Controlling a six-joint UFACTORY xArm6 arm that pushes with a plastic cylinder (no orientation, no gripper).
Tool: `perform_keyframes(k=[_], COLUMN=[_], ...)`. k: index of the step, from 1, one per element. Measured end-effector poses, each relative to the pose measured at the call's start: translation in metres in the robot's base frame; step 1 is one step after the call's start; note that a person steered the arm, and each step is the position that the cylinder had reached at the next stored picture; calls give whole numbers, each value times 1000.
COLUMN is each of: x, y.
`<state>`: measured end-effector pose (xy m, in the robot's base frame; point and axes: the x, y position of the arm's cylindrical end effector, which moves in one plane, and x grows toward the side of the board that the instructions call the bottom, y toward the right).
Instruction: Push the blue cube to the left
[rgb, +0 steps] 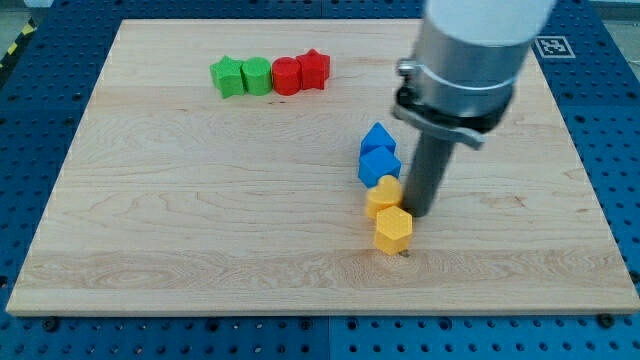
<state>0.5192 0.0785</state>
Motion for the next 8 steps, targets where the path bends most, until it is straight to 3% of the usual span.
perform_keyframes(k=[2, 4, 8], x=[-3, -10, -26], y=[-14, 26, -22])
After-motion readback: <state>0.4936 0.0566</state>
